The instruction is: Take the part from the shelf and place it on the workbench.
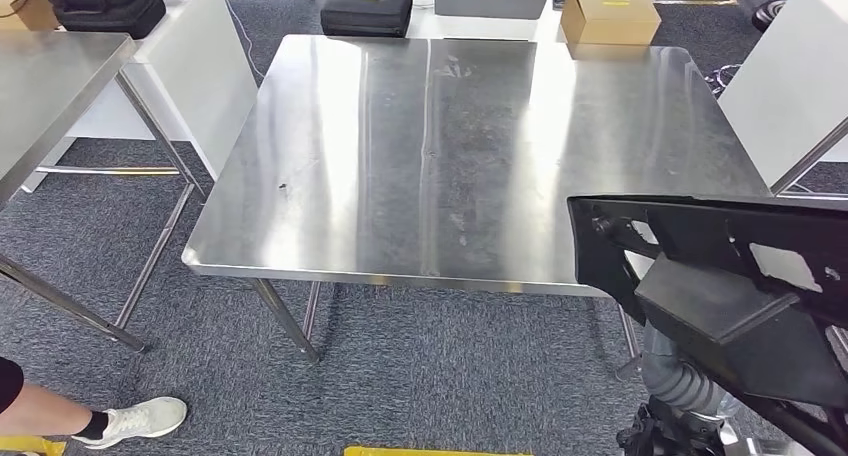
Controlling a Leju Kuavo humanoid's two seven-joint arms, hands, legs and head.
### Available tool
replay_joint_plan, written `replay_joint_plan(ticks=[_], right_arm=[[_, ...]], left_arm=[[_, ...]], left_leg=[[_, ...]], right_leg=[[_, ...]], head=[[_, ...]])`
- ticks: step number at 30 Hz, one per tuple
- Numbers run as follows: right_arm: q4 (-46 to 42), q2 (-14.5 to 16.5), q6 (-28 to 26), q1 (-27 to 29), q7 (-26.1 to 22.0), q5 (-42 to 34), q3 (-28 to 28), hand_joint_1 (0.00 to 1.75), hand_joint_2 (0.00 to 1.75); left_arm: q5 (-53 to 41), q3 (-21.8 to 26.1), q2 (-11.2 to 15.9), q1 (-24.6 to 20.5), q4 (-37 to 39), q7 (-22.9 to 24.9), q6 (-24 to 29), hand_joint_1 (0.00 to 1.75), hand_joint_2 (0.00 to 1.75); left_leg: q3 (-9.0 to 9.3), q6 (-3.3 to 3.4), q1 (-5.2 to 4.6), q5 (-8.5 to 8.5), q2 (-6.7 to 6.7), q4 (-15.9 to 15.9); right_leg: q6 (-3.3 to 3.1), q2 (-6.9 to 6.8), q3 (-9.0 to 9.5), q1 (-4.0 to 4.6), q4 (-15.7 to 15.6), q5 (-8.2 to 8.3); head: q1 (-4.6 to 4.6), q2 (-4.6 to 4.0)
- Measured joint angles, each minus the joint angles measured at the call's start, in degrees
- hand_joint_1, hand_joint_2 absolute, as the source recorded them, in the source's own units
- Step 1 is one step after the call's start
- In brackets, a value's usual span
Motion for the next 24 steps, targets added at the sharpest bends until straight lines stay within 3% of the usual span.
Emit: replay_joint_plan(ticks=[3,7,17,24], right_arm=[[0.02,-0.11,-0.03,-0.16,-0.02,0.00,0.19,1.75,1.75],[0.16,-0.14,-0.03,-0.43,0.08,-0.06,0.37,1.75,1.75],[0.83,-0.78,2.10,-0.59,0.16,-0.22,2.69,1.75,1.75],[5.91,-2.16,6.27,-7.16,-0.61,1.70,11.22,1.75,1.75]], left_arm=[[-0.03,-0.01,-0.04,-0.14,0.00,0.05,0.01,0.00,1.75],[-0.04,-0.01,-0.20,-0.24,0.02,0.43,0.04,0.00,1.75],[-1.05,-0.40,-0.12,-0.14,0.02,0.18,-0.31,0.00,1.75],[-2.38,-1.71,-0.05,-1.01,0.02,0.15,-0.60,0.00,1.75]], left_leg=[[1.03,0.22,0.03,0.32,-0.03,-0.82],[1.41,0.19,-0.37,-0.21,-0.19,-0.92],[1.58,0.49,-0.51,-0.53,-0.13,-0.97],[2.07,0.48,-0.48,-0.52,0.00,-1.15]], right_leg=[[0.62,-0.20,0.66,0.37,0.07,0.64],[-0.27,-0.41,1.95,0.44,-1.96,0.28],[-0.21,-0.44,2.41,0.41,-2.89,0.00],[-0.20,-0.43,2.77,0.46,-2.89,0.01]], head=[[0.09,0.00],[0.06,0.00],[0.04,0.00],[0.04,0.00]])
